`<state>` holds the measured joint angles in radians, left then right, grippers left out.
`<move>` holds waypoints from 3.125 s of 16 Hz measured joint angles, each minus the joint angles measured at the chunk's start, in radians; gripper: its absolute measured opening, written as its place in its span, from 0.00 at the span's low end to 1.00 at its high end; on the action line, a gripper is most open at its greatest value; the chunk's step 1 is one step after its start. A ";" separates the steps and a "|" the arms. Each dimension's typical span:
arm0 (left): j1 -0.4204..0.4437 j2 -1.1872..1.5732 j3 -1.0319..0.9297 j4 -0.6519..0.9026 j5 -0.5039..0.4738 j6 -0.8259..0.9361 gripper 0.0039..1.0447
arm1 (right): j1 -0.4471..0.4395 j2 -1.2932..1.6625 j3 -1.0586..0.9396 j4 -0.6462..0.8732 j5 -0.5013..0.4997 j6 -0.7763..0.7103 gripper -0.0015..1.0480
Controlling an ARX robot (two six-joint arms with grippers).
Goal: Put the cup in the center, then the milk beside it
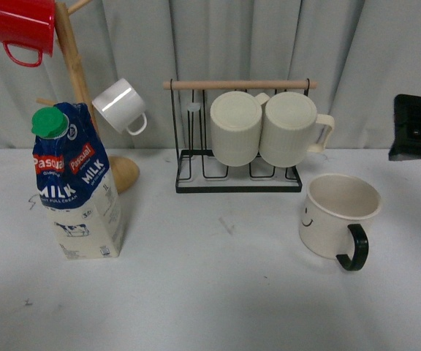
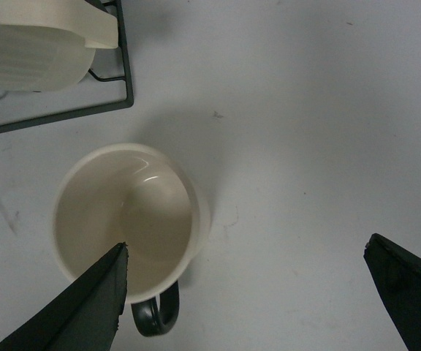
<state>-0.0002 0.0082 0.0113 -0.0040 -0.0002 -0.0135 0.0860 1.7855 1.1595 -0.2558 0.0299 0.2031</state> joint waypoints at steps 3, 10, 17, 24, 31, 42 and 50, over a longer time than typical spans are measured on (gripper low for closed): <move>0.000 0.000 0.000 0.000 0.000 0.000 0.94 | 0.028 0.101 0.079 -0.027 0.027 0.016 0.94; 0.000 0.000 0.000 0.000 0.000 0.000 0.94 | 0.067 0.319 0.183 -0.020 0.076 0.056 0.94; 0.000 0.000 0.000 0.000 0.000 0.000 0.94 | 0.085 0.364 0.208 -0.024 0.089 0.098 0.20; 0.000 0.000 0.000 0.000 0.000 0.000 0.94 | 0.155 0.143 0.103 -0.038 0.026 0.126 0.03; 0.000 0.000 0.000 0.000 0.000 0.000 0.94 | 0.340 0.282 0.262 -0.105 0.033 0.251 0.03; 0.000 0.000 0.000 0.000 0.000 0.000 0.94 | 0.359 0.405 0.360 -0.194 0.076 0.328 0.03; 0.000 0.000 0.000 0.000 0.000 0.000 0.94 | 0.357 0.207 0.228 -0.056 0.047 0.292 0.82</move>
<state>-0.0002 0.0082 0.0113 -0.0036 -0.0002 -0.0135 0.4431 1.9926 1.3876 -0.3115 0.0769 0.4953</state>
